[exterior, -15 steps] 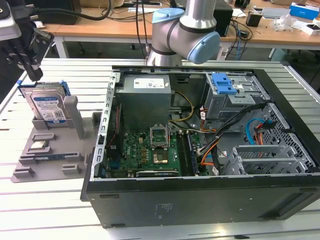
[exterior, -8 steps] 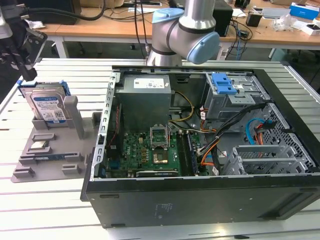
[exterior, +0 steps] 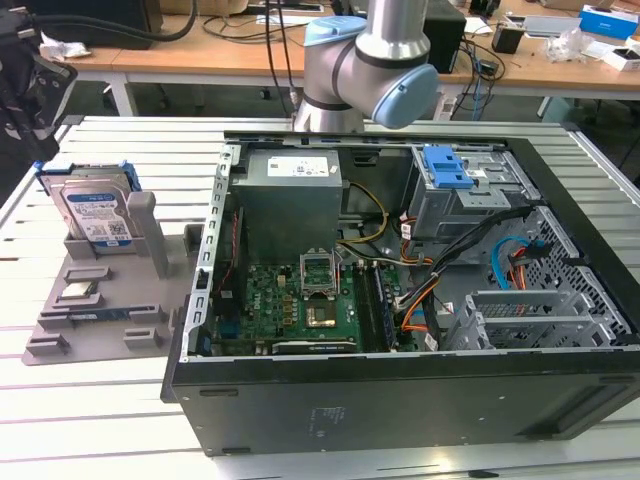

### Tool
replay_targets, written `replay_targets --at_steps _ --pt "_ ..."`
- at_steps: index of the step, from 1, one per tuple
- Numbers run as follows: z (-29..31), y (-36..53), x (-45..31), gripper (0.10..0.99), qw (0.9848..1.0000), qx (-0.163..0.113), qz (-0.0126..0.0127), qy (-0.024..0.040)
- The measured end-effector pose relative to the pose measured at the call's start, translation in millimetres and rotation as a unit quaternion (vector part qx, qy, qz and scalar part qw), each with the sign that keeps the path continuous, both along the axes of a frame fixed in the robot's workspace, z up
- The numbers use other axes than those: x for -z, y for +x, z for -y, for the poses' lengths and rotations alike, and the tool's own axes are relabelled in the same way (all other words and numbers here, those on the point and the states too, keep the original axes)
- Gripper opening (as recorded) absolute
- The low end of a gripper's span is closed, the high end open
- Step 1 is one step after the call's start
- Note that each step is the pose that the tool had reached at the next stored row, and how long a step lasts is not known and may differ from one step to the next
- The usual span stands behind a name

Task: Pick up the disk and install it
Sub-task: 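Reach for the disk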

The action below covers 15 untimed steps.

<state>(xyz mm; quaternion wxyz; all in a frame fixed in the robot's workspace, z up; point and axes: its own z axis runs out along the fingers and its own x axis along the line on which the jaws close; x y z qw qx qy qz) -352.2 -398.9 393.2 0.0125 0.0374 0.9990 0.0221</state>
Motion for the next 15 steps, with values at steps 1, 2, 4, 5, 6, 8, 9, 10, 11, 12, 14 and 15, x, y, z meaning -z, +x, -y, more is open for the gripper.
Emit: replay_targets --at_steps 1,2,4,5,6,8,9,10,11,12,14,15 --pt "0.0 -3.3 0.0 0.102 1.0000 0.000 0.0000 0.0000" --pt "0.0 -5.4 0.0 0.102 1.0000 0.000 0.0000 0.0000" --pt "0.0 -9.1 0.0 0.102 1.0000 0.000 0.0000 0.0000" --pt "0.0 -10.8 0.0 0.102 1.0000 0.000 0.0000 0.0000" --pt "0.0 -12.2 0.0 0.102 1.0000 0.000 0.0000 0.0000" --pt "0.0 -18.3 0.0 0.102 1.0000 0.000 0.0000 0.0000" --pt "0.0 -20.1 0.0 0.102 1.0000 0.000 0.0000 0.0000" --pt "0.0 -21.3 -0.1 0.102 1.0000 0.000 -0.0001 0.0000" --pt "0.0 -22.9 0.0 0.102 1.0000 0.000 0.0000 0.0000" --pt "0.0 -25.5 0.0 0.102 1.0000 0.000 0.0000 0.0000" --pt "0.0 -25.7 0.0 0.102 1.0000 0.000 0.0000 0.0000" --pt "0.0 -25.7 0.0 0.102 1.0000 0.000 0.0000 0.0000"
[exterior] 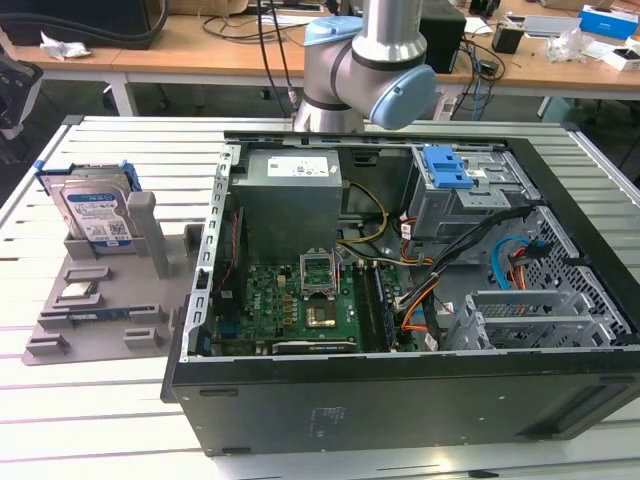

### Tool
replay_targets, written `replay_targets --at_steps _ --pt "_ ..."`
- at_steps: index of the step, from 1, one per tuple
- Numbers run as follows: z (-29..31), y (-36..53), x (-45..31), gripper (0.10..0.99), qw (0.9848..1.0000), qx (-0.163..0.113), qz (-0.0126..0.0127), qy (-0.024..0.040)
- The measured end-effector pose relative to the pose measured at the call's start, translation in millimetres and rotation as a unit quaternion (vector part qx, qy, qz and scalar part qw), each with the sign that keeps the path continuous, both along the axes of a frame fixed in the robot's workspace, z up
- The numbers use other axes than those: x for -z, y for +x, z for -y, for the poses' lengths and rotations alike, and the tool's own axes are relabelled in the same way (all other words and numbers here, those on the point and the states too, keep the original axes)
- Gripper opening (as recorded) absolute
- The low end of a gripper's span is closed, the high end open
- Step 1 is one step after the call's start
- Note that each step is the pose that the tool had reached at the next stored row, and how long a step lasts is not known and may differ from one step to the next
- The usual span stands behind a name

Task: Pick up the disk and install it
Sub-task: 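Reach for the disk, then pick up the disk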

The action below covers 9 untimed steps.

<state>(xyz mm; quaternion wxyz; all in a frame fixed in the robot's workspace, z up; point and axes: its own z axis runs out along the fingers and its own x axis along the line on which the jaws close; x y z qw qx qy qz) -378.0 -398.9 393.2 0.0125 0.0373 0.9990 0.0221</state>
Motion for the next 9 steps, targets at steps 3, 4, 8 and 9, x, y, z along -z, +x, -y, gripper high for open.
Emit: replay_targets --at_steps 3,4,8,9 --pt "0.0 -0.2 0.0 0.102 1.0000 0.000 0.0000 0.0000" --pt "0.0 -0.2 0.0 0.102 1.0000 0.000 0.0000 0.0000" --pt "0.0 -0.4 0.0 0.102 1.0000 0.000 0.0000 0.0000" --pt "0.0 -0.5 0.0 0.102 1.0000 0.000 0.0000 0.0000"
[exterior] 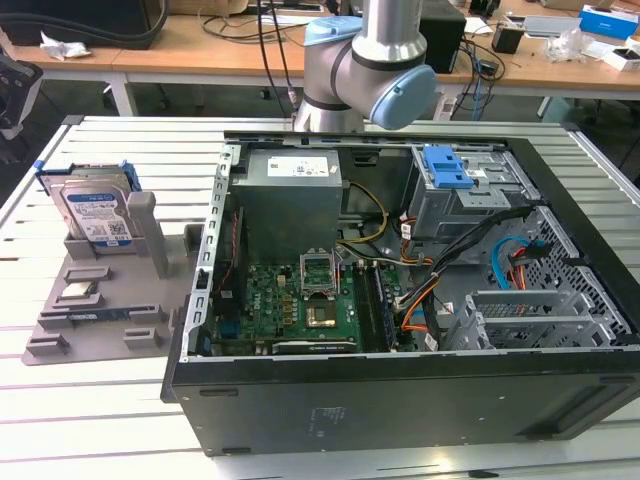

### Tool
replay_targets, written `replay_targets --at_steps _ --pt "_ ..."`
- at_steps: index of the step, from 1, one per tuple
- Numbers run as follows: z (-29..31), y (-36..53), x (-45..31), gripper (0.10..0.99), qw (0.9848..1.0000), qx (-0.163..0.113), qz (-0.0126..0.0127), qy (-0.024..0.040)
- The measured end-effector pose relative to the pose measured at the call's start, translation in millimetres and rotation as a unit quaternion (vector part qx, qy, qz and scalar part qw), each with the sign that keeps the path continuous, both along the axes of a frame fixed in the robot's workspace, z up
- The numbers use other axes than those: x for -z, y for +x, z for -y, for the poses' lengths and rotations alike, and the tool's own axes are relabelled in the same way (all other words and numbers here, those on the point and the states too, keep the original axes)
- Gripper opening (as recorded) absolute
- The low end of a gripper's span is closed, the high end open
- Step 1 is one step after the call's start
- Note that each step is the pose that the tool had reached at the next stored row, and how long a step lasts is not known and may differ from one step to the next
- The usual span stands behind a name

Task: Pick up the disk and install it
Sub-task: 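Pick up the disk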

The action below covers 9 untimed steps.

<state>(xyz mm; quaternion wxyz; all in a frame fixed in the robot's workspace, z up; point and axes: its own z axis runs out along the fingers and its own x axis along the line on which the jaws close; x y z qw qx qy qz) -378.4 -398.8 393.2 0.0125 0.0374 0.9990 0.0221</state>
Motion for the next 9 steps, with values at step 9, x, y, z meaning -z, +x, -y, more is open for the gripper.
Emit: replay_targets --at_steps 9 --pt "0.0 -0.1 0.0 0.102 0.9980 -0.064 0.0000 0.0001"
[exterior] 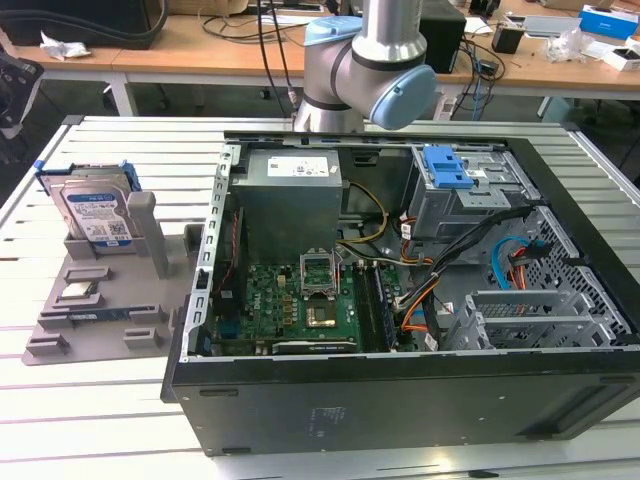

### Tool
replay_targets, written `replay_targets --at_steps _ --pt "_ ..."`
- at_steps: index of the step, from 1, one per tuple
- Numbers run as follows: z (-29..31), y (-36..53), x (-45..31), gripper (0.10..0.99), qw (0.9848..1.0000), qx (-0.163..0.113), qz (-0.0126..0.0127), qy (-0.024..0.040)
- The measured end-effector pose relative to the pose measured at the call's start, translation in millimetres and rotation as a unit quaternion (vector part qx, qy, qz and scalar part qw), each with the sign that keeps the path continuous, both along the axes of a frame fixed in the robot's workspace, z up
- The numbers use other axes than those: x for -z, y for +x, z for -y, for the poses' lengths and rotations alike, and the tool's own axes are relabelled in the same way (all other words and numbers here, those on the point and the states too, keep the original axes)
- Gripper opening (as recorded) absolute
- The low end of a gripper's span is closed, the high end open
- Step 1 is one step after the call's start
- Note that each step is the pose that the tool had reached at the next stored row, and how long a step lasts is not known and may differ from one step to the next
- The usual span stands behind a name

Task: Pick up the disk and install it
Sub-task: 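Pick up the disk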

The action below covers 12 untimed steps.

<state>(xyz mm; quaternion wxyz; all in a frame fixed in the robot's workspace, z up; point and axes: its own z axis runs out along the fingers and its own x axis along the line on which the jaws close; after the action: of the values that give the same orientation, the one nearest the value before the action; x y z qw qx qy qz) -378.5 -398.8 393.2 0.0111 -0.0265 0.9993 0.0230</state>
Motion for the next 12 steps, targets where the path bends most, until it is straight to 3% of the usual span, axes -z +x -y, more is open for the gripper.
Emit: replay_targets --at_steps 3,8,12 --pt "0.0 0.0 -0.1 0.102 0.9987 -0.051 0.0000 0.0000" --pt "0.0 0.0 0.0 0.102 0.9960 -0.090 0.0000 0.0000" --pt "0.0 0.0 -0.1 0.102 0.9922 -0.125 -0.0001 0.0000"
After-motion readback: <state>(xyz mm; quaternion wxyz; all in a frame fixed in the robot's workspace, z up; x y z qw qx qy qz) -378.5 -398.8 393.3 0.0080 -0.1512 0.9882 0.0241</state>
